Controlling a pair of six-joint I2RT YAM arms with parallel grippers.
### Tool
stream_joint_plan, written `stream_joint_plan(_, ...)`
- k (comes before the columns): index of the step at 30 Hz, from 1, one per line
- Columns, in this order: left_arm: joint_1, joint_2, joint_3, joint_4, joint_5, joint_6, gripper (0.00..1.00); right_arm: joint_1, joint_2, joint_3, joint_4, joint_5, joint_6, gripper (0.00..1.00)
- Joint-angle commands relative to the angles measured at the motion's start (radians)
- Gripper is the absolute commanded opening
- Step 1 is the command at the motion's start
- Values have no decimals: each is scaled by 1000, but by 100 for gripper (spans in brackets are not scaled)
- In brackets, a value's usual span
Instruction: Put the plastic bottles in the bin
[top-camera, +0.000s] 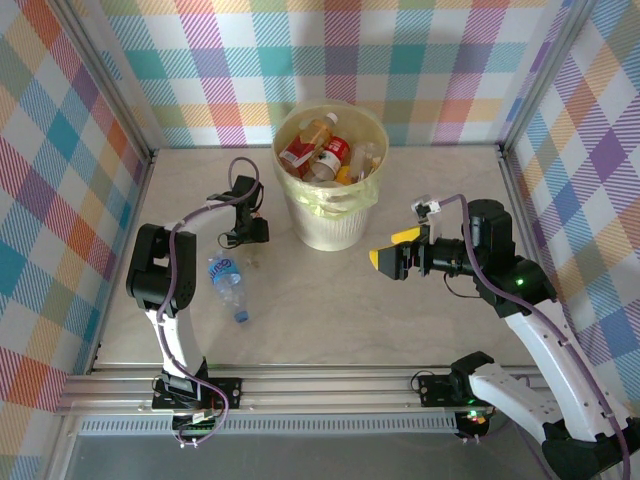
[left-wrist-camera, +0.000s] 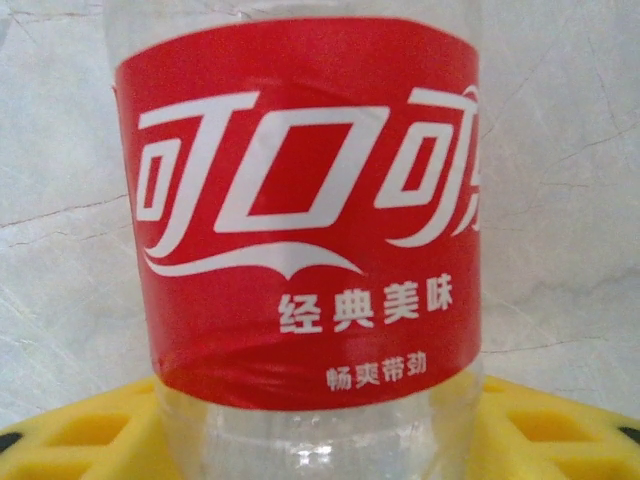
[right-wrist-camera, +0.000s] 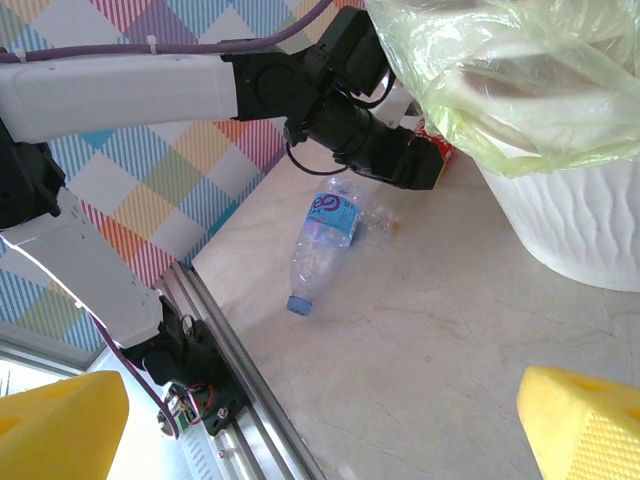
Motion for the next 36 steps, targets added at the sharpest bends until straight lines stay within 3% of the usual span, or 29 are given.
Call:
stream_joint_plan(1,21,-51,19,4,43,-8,57,4,2,-1,-5,-18,5,100)
stream_joint_plan(14,44,-232,-7,-18,80,-32,57,4,3,9,-7,-18,-13,100)
stream_joint_plan(25,60,-473,-39,-83,71,-25,56,4,-42,-22,104,-122,19,100)
stream_joint_plan(32,60,-586,32,-117,164,24,55,4,-49,-34,124,-108,35,100)
stream_joint_plan(36,59,-611,95,-92,308,83,56,4,-73,-46,140,-58,46,100)
